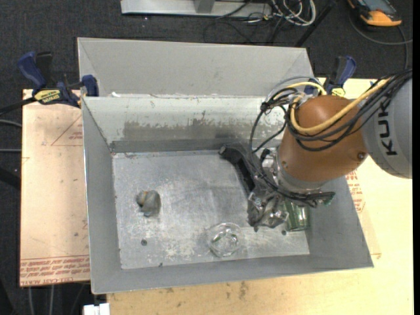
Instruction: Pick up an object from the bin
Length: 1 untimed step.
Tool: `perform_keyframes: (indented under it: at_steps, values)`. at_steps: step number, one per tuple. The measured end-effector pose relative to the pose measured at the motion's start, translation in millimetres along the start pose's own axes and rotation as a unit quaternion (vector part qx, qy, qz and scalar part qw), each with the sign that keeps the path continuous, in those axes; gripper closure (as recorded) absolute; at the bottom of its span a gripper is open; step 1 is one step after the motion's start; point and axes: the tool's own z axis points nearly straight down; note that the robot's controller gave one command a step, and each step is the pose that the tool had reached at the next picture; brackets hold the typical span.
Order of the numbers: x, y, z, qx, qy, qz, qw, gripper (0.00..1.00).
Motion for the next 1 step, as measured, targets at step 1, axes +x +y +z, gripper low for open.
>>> perform_keyframes:
  at_steps: [1]
  values:
    - [16.5,3.0,23.3,0.007,-0.0038,0.008,0.9999,1.0]
